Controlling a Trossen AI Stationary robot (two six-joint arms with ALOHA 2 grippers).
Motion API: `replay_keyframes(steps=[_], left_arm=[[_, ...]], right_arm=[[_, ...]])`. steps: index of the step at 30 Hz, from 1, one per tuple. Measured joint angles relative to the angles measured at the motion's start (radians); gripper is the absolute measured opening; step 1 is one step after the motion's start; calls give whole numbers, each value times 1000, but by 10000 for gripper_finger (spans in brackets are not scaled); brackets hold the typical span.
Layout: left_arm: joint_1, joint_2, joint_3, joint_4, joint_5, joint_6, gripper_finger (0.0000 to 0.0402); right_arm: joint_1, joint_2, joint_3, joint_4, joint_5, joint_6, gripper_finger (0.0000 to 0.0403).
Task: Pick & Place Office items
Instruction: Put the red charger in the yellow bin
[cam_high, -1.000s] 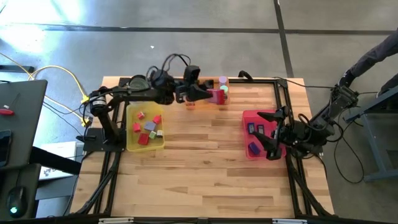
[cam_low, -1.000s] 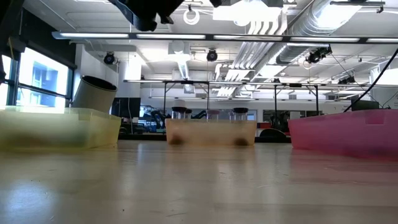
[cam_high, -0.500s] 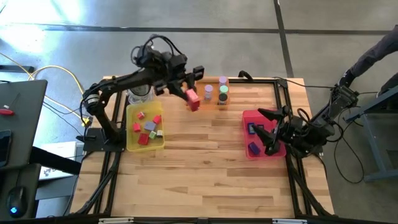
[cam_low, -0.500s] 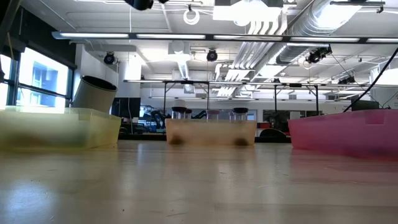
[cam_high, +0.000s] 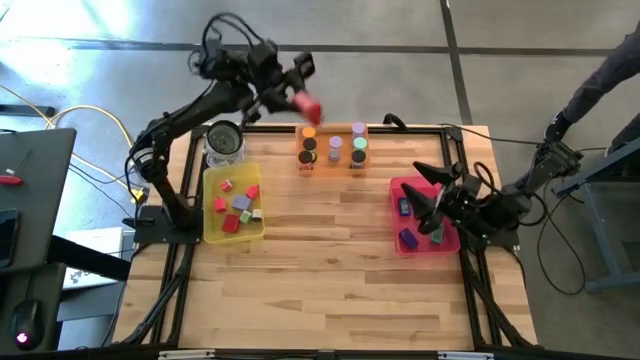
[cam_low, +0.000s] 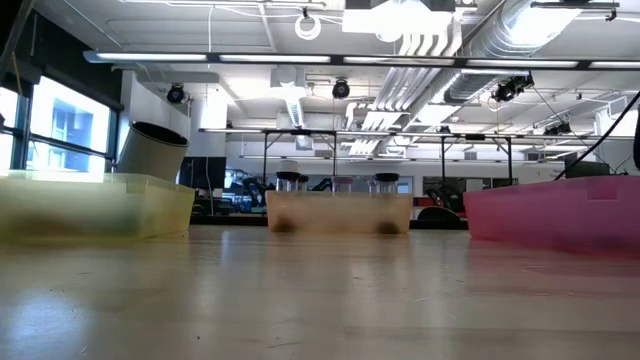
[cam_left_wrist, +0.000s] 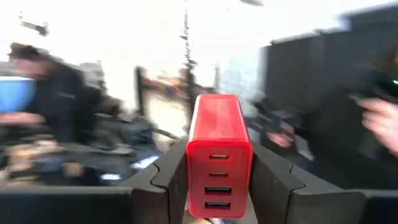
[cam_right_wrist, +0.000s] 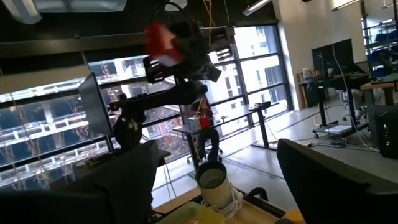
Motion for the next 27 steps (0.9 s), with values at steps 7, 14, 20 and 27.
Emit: replay_keyframes(steps=[7, 14, 20, 27], left_arm=[[147, 1, 14, -384, -137, 338, 132], [252, 1, 28, -651, -138, 488, 132], [292, -2, 28, -984, -136, 606, 132], [335, -97, 28, -1646, -565, 967, 132]], right_arm=[[-43, 0, 0, 0, -25, 18, 316], [-75, 0, 0, -3, -21, 4, 316], [-105, -2, 0, -15, -34, -44, 316], [-108, -37, 1, -115, -107, -48, 316]])
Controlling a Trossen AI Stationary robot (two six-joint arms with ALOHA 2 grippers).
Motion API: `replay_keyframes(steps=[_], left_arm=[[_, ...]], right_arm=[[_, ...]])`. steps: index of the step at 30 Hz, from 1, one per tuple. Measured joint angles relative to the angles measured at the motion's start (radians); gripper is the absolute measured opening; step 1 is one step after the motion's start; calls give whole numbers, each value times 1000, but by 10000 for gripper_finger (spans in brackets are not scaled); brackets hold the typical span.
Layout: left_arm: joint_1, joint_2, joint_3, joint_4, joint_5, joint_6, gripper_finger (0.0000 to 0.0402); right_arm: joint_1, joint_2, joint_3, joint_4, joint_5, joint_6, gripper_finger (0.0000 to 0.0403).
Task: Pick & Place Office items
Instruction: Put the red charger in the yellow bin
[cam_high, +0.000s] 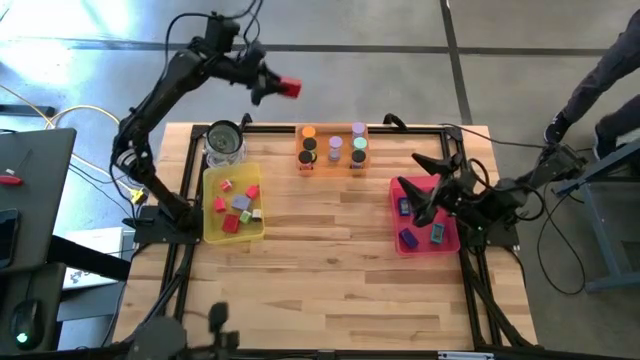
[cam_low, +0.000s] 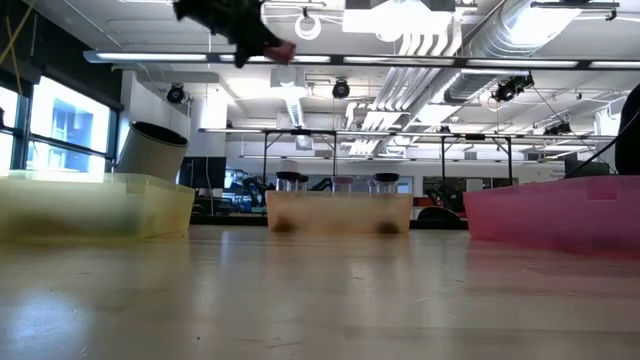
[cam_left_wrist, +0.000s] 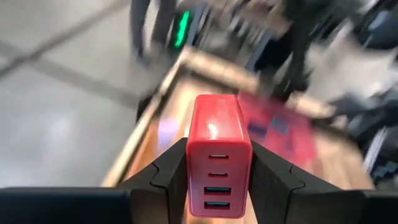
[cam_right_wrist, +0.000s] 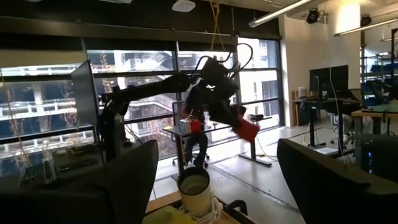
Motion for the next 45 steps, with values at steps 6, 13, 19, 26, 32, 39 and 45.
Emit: replay_keyframes(steps=[6, 13, 19, 26, 32, 39, 45], left_arm=[[-67, -91, 0, -361, -227, 63, 132], [-211, -162, 0, -737, -467, -128, 131], [-311, -242, -56, -833, -536, -379, 131], [-436, -370, -264, -833, -550, -659, 131], [-500, -435, -566, -838, -446, -830, 131], [-477, -407, -777, -831, -266, -816, 131], [-411, -362, -846, -835, -260, -811, 131]], right_arm=[[0, -58, 0, -95, -62, 2, 316], [0, -87, 0, -228, -183, 103, 316], [1, -85, 0, -378, -323, 247, 316], [0, -85, 0, -465, -394, 294, 316], [0, -85, 0, -466, -394, 264, 316], [0, -85, 0, -466, -395, 264, 316], [0, -85, 0, -466, -442, 278, 316]])
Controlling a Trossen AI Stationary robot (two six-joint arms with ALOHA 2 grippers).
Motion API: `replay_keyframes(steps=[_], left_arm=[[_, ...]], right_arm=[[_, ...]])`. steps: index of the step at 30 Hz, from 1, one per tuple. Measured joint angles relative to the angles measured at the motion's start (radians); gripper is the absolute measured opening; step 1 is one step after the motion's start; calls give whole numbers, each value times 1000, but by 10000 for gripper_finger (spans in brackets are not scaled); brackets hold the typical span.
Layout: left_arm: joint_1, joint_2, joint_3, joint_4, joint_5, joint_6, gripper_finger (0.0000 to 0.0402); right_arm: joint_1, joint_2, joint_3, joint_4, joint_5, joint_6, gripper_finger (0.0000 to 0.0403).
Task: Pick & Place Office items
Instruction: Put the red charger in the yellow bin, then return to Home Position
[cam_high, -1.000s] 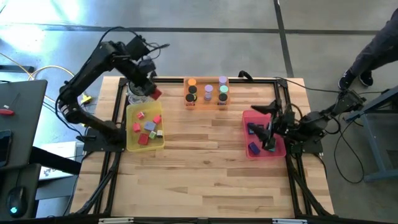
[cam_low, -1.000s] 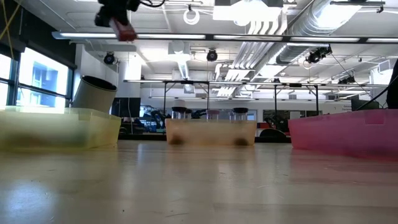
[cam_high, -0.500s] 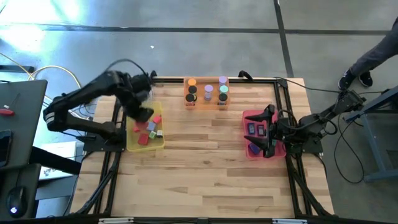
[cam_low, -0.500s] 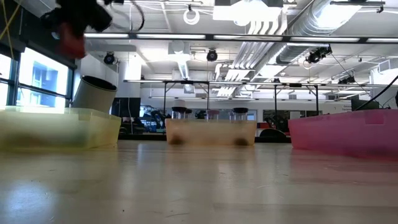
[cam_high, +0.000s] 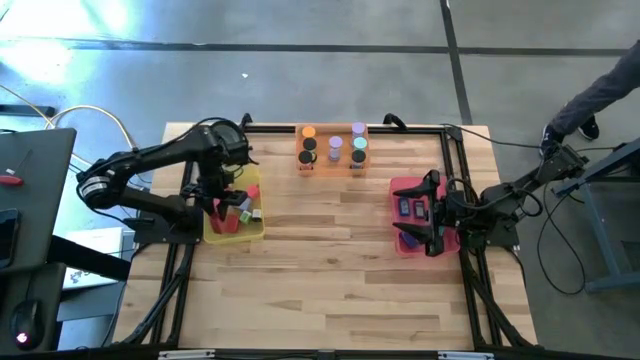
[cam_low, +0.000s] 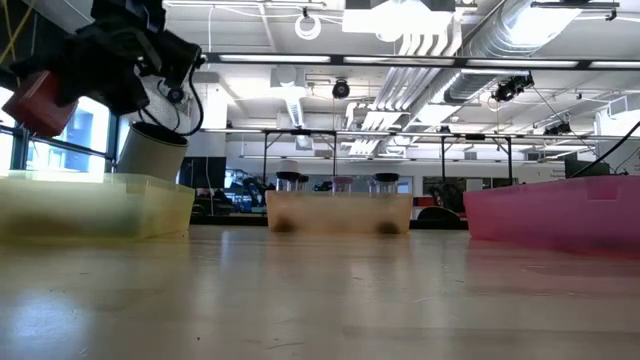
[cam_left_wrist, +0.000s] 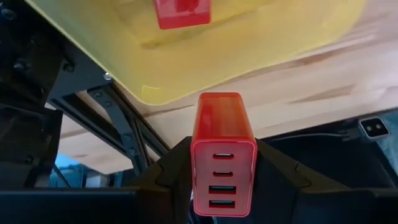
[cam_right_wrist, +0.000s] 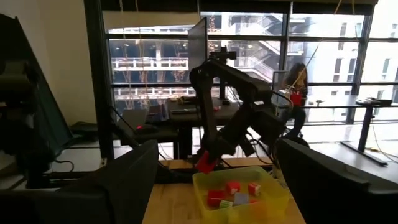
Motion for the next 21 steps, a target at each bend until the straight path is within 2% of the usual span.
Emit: replay_keyframes(steps=[9, 14, 16, 21], left_arm=[[28, 90, -35, 0, -10, 86, 135], [28, 126, -35, -1, -16, 164, 173], [28, 131, -35, 0, -48, 164, 194], [29, 129, -35, -1, -201, 118, 238]], right_arm=[[1, 0, -1, -49, -4, 80, 316], [1, 0, -1, -72, -6, 103, 316], [1, 0, -1, -74, -15, 102, 316], [1, 0, -1, -84, -26, 103, 316]])
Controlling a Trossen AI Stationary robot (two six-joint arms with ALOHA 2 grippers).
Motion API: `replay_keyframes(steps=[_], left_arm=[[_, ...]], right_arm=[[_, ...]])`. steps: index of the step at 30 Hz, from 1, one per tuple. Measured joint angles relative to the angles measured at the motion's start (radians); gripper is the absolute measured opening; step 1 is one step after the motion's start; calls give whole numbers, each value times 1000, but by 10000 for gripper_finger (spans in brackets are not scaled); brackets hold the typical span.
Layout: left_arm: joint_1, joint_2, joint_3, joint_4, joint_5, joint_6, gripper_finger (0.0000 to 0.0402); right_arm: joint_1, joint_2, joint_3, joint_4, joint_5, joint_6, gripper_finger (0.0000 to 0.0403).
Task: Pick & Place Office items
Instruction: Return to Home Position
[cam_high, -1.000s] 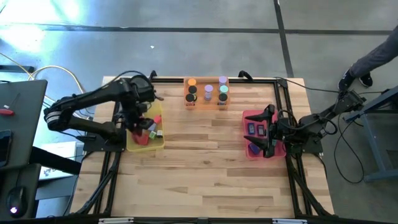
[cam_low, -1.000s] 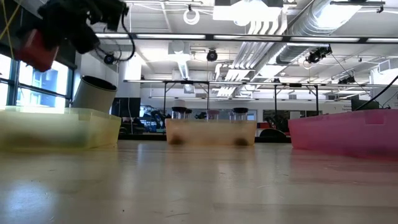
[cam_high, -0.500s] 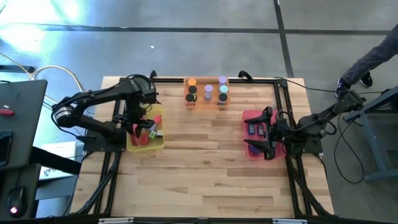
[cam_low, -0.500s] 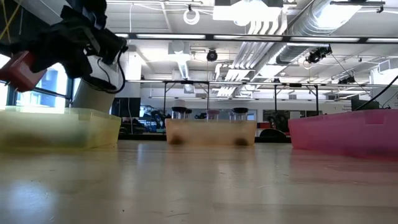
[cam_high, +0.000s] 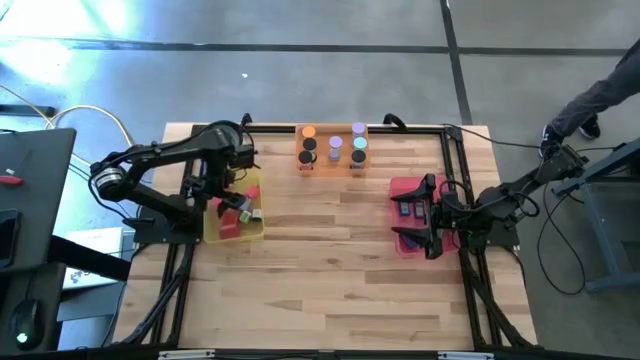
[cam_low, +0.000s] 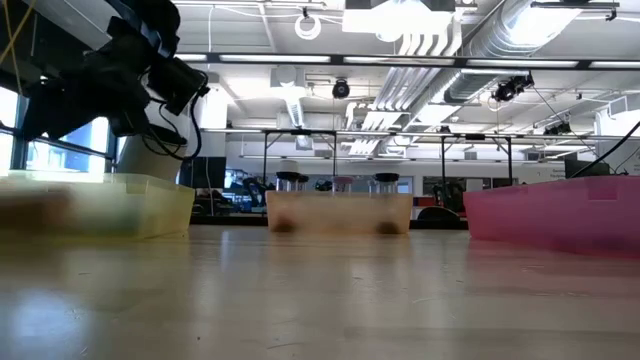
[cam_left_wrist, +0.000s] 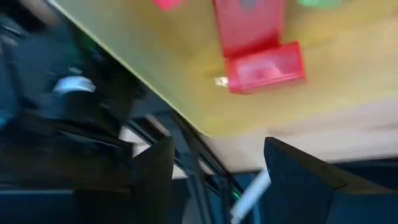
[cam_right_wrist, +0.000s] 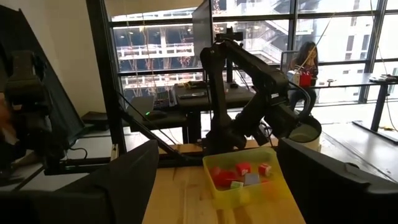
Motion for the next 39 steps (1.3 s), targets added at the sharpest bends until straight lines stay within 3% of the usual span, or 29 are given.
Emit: replay_keyframes(steps=[3, 6, 9, 18, 25, 30, 35, 39], left_arm=[[18, 0, 0, 1, -73, 71, 246], [24, -17, 0, 2, -62, 138, 248], [2, -52, 13, 0, -10, 117, 248], [-38, -276, 65, 6, -17, -17, 248], [-104, -458, 65, 107, -34, -234, 248], [-124, -514, 65, 269, -151, -221, 248], [-167, -512, 65, 429, -129, -147, 247], [-226, -515, 68, 572, -77, -80, 220]], right_arm=[[0, 0, 0, -1, 0, 0, 316], [0, 0, 0, 0, 0, -1, 316], [0, 0, 0, 16, 1, -2, 316], [-1, 0, 0, 59, 12, 0, 316], [-1, 1, 0, 72, 140, 0, 316], [-1, 18, 0, 77, 236, 0, 312], [-1, 19, 0, 96, 267, -2, 273], [3, 9, 0, 96, 220, -2, 203]])
